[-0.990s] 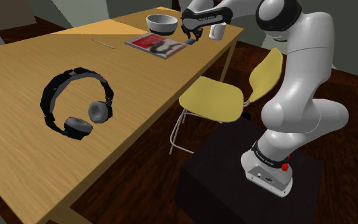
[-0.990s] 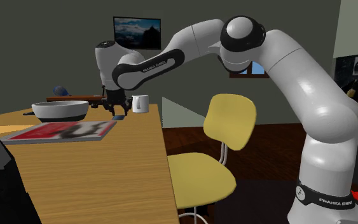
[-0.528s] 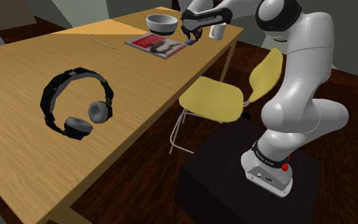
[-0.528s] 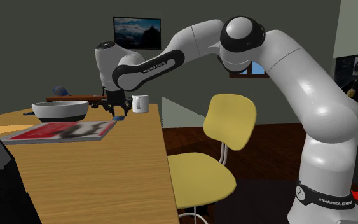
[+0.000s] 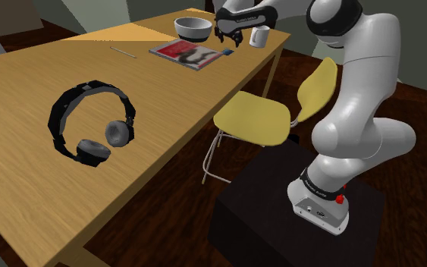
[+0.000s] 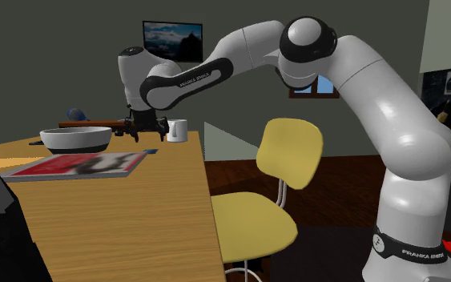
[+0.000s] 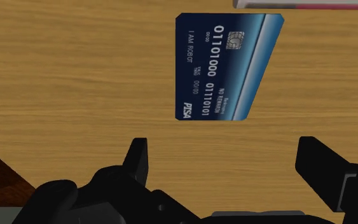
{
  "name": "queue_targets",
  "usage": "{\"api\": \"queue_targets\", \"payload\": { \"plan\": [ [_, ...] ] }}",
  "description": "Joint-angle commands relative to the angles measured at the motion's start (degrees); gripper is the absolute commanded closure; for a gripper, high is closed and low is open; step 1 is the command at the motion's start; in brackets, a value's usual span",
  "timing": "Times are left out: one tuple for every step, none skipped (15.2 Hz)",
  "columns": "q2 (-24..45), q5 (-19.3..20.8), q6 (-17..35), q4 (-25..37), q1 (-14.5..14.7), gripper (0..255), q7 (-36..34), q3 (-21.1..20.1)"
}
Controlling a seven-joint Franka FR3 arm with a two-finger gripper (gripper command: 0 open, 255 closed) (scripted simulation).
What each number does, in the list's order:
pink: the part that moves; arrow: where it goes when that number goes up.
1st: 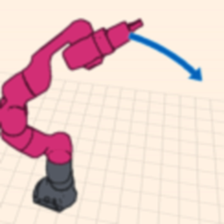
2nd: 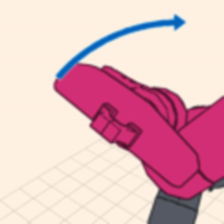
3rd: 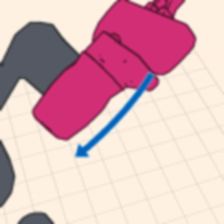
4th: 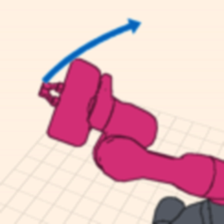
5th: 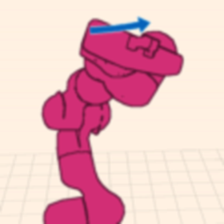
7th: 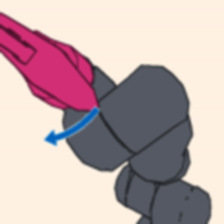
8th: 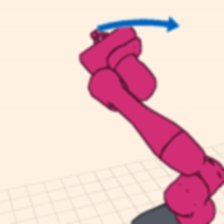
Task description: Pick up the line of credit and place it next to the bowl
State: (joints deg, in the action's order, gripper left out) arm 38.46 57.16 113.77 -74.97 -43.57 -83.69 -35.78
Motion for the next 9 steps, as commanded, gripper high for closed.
{"api": "queue_targets", "payload": {
  "plan": [
    [-2.1,-1.1,-1.6,-0.6,0.0,0,0.3,-0.9],
    [-2.9,-1.5,-2.3,-0.7,0.1,0,0.4,-1.3],
    [-2.9,-1.5,-2.3,-0.7,0.1,0,0.4,-1.2],
    [-2.9,-1.5,-2.3,-0.7,0.1,0,0.4,-1.2],
    [-2.9,-1.5,-2.3,-0.7,0.1,0,0.4,-1.2],
    [-2.9,-1.5,-2.3,-0.7,0.1,0,0.4,-1.2],
    [-2.9,-1.5,-2.3,-0.7,0.1,0,0.4,-1.2],
    [-2.9,-1.5,-2.3,-0.7,0.1,0,0.4,-1.2],
    [-2.9,-1.5,-2.3,-0.7,0.1,0,0.4,-1.2]
  ]
}}
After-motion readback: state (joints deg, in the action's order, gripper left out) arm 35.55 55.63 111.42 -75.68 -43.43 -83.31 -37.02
